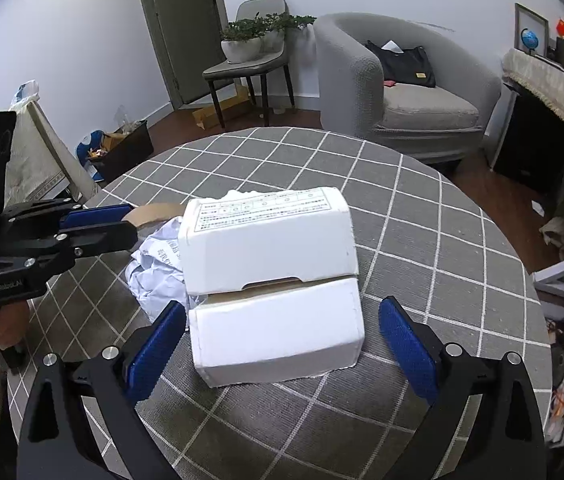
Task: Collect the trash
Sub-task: 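Grasp the folded white box with the right tool while the left tool grasps the tan cardboard piece, then carry the white box and tan cardboard piece over the teal bin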
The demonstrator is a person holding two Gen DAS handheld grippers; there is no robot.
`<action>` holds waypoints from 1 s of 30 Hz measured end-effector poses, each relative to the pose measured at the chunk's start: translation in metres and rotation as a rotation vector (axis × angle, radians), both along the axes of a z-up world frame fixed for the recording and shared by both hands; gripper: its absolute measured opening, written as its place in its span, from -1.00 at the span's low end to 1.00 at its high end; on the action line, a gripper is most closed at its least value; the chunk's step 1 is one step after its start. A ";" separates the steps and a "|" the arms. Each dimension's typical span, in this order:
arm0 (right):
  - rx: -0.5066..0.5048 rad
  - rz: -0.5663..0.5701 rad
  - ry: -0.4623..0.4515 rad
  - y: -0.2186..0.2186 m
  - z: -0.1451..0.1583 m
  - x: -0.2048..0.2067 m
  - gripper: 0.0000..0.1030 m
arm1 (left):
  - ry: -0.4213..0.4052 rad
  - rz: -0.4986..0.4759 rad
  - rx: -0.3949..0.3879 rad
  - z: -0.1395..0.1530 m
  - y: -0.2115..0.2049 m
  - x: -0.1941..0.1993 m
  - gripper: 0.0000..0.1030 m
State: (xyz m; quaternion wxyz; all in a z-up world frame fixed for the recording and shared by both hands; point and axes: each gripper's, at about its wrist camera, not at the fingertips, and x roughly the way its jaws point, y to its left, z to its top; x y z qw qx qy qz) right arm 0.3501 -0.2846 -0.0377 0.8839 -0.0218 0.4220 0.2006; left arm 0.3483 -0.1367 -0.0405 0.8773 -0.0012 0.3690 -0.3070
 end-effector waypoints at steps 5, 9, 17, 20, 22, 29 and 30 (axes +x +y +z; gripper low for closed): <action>0.030 0.005 0.011 -0.005 0.000 0.002 0.46 | -0.012 -0.006 0.021 0.001 -0.003 -0.003 -0.54; 0.022 -0.005 0.010 -0.006 0.001 0.003 0.46 | -0.045 0.005 0.043 0.005 -0.006 -0.007 -0.55; 0.032 -0.040 -0.045 -0.001 0.017 -0.005 0.46 | -0.094 0.033 0.064 0.017 0.002 -0.020 -0.55; 0.037 -0.044 -0.058 0.002 0.020 -0.009 0.46 | -0.101 0.040 0.062 0.021 0.008 -0.025 -0.55; 0.037 -0.047 -0.067 0.004 0.023 -0.011 0.46 | -0.105 0.045 0.060 0.023 0.011 -0.029 -0.55; 0.060 -0.056 -0.099 0.010 0.032 -0.025 0.46 | -0.096 0.060 0.032 0.027 0.030 -0.043 -0.55; 0.064 -0.055 -0.101 0.013 0.033 -0.028 0.46 | -0.095 0.063 0.029 0.028 0.032 -0.046 -0.55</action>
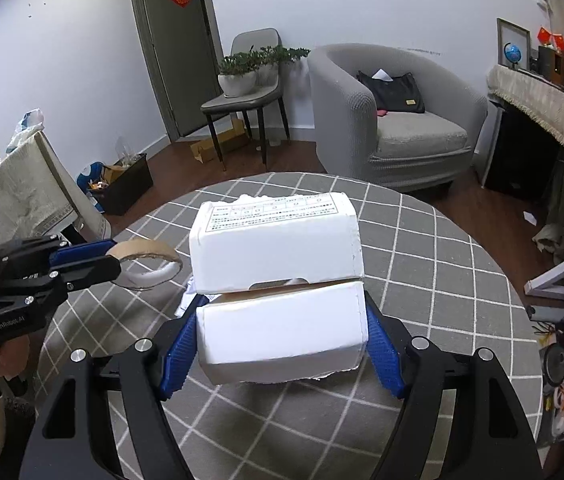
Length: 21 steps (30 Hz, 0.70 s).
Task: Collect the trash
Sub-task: 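Carry the white box and tan cardboard piece over the teal bin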
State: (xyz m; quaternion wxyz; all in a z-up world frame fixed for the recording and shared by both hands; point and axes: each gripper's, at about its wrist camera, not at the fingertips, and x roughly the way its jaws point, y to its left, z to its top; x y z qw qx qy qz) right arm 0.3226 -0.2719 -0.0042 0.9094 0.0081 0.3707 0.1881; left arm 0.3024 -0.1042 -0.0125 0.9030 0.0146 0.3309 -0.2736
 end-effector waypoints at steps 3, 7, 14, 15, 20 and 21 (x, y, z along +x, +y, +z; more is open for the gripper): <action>-0.003 0.002 -0.007 0.007 0.002 -0.007 0.46 | -0.003 0.007 0.001 0.002 0.006 -0.009 -0.55; 0.021 -0.007 -0.027 0.013 0.008 -0.017 0.46 | -0.006 0.021 0.004 0.005 0.018 -0.019 -0.55; 0.022 0.025 -0.034 0.039 0.012 -0.038 0.46 | 0.000 0.055 0.007 0.005 0.040 -0.042 -0.55; 0.027 0.025 -0.038 0.041 0.013 -0.040 0.46 | -0.002 0.062 0.008 0.006 0.043 -0.046 -0.55; 0.039 0.039 -0.049 0.057 0.016 -0.057 0.46 | -0.002 0.091 0.008 0.006 0.062 -0.062 -0.55; 0.037 0.045 -0.050 0.063 0.016 -0.061 0.46 | -0.002 0.098 0.009 0.006 0.066 -0.066 -0.55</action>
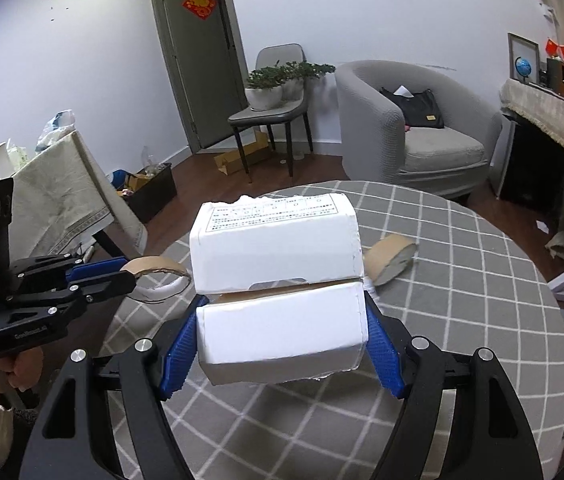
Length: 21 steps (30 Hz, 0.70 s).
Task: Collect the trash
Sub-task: 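Carry the white box and tan cardboard piece over the teal bin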
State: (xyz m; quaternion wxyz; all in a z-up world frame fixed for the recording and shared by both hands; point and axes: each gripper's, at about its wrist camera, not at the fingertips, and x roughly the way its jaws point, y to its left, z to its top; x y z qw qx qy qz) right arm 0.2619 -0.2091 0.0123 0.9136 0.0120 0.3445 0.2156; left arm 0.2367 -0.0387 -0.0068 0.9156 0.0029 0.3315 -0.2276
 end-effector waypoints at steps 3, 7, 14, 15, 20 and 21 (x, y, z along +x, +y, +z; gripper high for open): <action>-0.003 0.010 -0.003 0.011 0.001 -0.008 0.46 | -0.002 0.015 0.002 0.000 0.008 -0.010 -0.55; 0.004 0.019 -0.006 0.024 0.001 -0.019 0.46 | 0.000 0.044 -0.002 0.001 0.022 -0.021 -0.55; 0.011 0.037 -0.008 0.046 -0.001 -0.034 0.46 | 0.004 0.094 -0.003 0.001 0.047 -0.036 -0.55; 0.014 0.040 -0.008 0.050 -0.003 -0.037 0.46 | 0.005 0.100 -0.001 0.001 0.049 -0.038 -0.55; 0.019 0.059 -0.011 0.066 -0.003 -0.047 0.46 | 0.015 0.128 0.008 -0.003 0.065 -0.046 -0.55; 0.019 0.064 -0.015 0.070 -0.003 -0.050 0.46 | 0.018 0.133 0.011 -0.004 0.067 -0.047 -0.55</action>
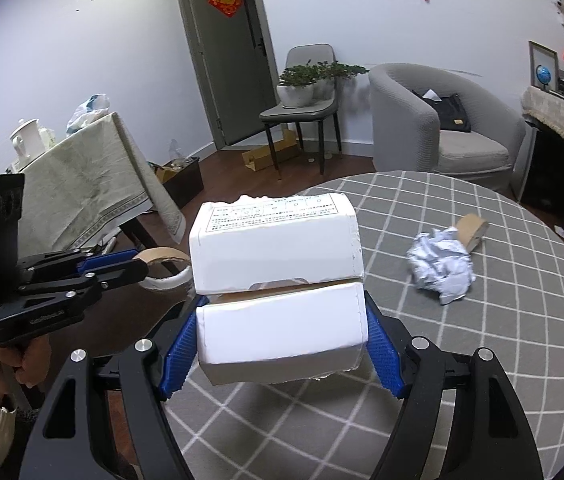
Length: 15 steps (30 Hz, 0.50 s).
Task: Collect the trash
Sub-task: 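Carry the white box and tan cardboard piece over the teal bin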
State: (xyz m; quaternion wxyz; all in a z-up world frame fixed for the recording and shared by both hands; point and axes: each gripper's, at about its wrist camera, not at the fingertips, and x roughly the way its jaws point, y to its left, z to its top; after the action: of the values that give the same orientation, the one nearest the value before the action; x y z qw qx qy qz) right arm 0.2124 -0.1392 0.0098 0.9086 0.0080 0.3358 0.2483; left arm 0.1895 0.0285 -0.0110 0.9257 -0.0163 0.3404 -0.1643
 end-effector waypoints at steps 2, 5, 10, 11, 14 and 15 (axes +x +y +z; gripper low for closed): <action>0.010 0.007 -0.003 0.005 0.000 -0.005 0.46 | 0.005 0.013 0.006 -0.003 0.005 -0.003 -0.55; 0.018 0.019 -0.001 0.015 -0.002 -0.007 0.46 | 0.017 0.027 0.006 -0.007 0.015 -0.007 -0.55; 0.023 0.043 0.002 0.034 -0.004 -0.010 0.46 | 0.044 0.047 0.020 -0.016 0.026 -0.011 -0.55; 0.025 0.047 0.003 0.037 -0.004 -0.010 0.46 | 0.051 0.051 0.022 -0.019 0.030 -0.011 -0.55; 0.030 0.055 0.004 0.047 -0.005 -0.009 0.46 | 0.074 0.059 0.016 -0.027 0.041 -0.009 -0.55; 0.034 0.058 0.004 0.051 -0.005 -0.008 0.46 | 0.083 0.062 0.011 -0.030 0.045 -0.008 -0.55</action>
State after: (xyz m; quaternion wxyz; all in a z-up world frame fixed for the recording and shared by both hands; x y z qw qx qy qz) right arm 0.2043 -0.0884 0.0043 0.9001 0.0142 0.3336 0.2800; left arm 0.1818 0.0731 -0.0412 0.9153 -0.0287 0.3789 -0.1332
